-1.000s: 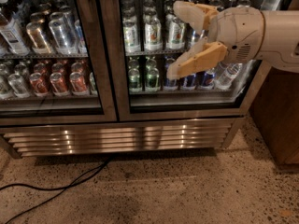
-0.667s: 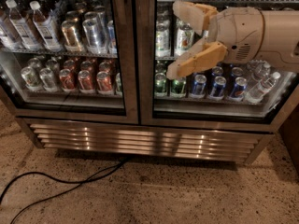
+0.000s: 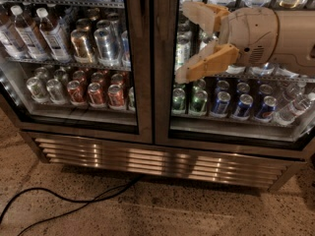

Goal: Open right fridge door

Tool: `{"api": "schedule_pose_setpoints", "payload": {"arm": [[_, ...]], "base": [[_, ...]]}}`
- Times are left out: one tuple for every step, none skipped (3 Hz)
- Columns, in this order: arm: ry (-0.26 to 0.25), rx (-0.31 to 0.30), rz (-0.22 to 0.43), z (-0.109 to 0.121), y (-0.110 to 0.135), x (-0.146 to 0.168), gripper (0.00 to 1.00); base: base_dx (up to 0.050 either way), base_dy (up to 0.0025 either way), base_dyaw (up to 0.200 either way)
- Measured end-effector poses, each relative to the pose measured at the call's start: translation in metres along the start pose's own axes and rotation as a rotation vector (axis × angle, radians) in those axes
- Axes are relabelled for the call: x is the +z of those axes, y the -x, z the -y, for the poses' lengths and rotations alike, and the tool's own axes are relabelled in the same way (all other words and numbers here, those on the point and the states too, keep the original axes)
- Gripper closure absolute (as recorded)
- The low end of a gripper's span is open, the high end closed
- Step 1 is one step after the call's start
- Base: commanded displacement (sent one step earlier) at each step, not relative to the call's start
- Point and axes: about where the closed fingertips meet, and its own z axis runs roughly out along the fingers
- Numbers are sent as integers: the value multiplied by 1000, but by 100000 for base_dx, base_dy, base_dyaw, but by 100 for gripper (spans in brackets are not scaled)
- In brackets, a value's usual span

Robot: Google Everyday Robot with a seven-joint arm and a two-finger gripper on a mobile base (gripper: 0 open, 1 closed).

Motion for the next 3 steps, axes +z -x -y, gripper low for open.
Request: {"api": "schedule_pose_setpoints", "payload": {"arm": [[0,0,0,0,0,0,0],[0,0,0,0,0,0,0],[0,0,0,0,0,0,0]], "base": [[4955,2,-91],[4887,9,-193],[1,-2,20018]]}}
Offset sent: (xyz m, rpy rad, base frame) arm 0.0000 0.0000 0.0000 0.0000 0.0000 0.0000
